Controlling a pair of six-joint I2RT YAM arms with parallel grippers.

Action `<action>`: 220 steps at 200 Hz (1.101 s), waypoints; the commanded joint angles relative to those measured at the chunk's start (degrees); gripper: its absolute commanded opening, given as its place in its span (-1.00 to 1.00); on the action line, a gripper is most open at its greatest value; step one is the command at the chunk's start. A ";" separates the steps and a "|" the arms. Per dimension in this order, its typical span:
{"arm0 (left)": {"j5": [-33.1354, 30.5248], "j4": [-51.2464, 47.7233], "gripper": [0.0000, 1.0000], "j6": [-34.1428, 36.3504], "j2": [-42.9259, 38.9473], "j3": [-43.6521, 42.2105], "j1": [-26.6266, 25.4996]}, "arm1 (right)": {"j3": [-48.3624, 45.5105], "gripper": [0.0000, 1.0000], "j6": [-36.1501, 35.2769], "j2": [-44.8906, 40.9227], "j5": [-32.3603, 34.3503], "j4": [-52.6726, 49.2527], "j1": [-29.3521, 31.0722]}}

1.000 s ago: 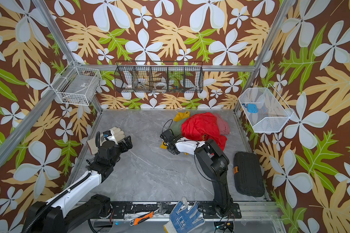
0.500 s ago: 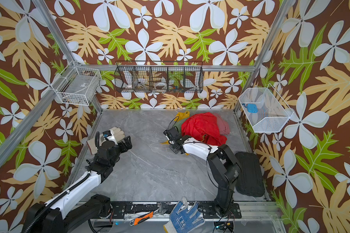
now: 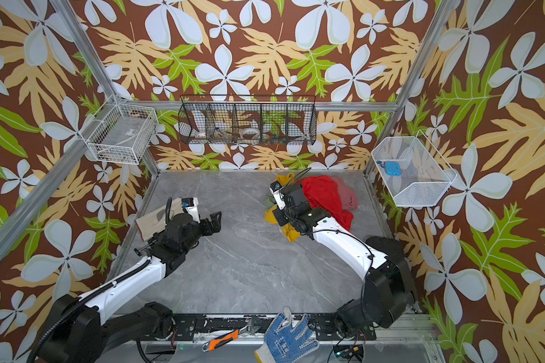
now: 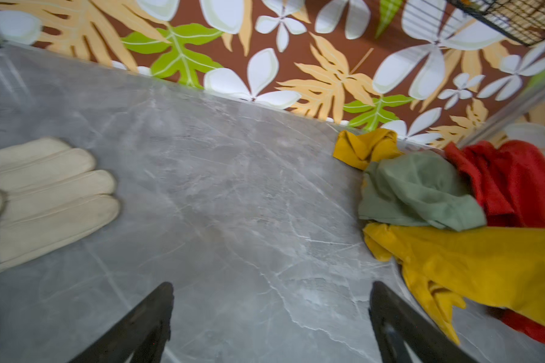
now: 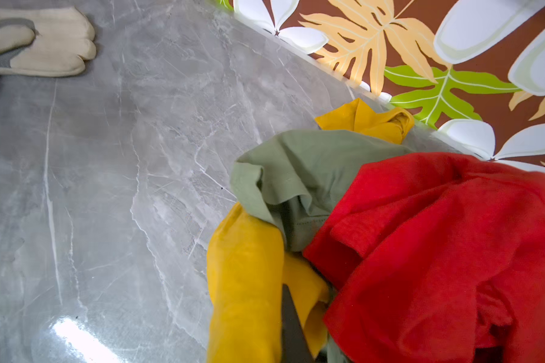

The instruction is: Pick out a specific cloth from the pile

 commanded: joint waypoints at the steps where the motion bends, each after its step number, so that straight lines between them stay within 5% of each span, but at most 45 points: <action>1: 5.90 3.68 0.94 2.61 3.16 3.25 -3.10 | -0.60 -1.00 2.40 -0.17 -4.66 1.50 -1.23; 83: 22.12 6.30 0.78 8.16 22.50 17.49 -16.10 | -5.41 -1.00 5.66 -1.28 -13.13 3.91 -5.48; 135: 20.71 5.54 0.76 11.96 29.92 22.87 -19.71 | -6.89 -1.00 4.49 -2.20 -16.77 4.80 -6.53; 177: 12.80 4.90 0.77 13.06 35.77 28.22 -20.00 | -7.46 -1.00 3.76 -2.43 -18.92 4.55 -7.84; 220: 14.91 4.29 0.68 13.54 40.84 33.44 -20.33 | -8.78 -1.00 3.87 -3.24 -23.04 5.37 -9.86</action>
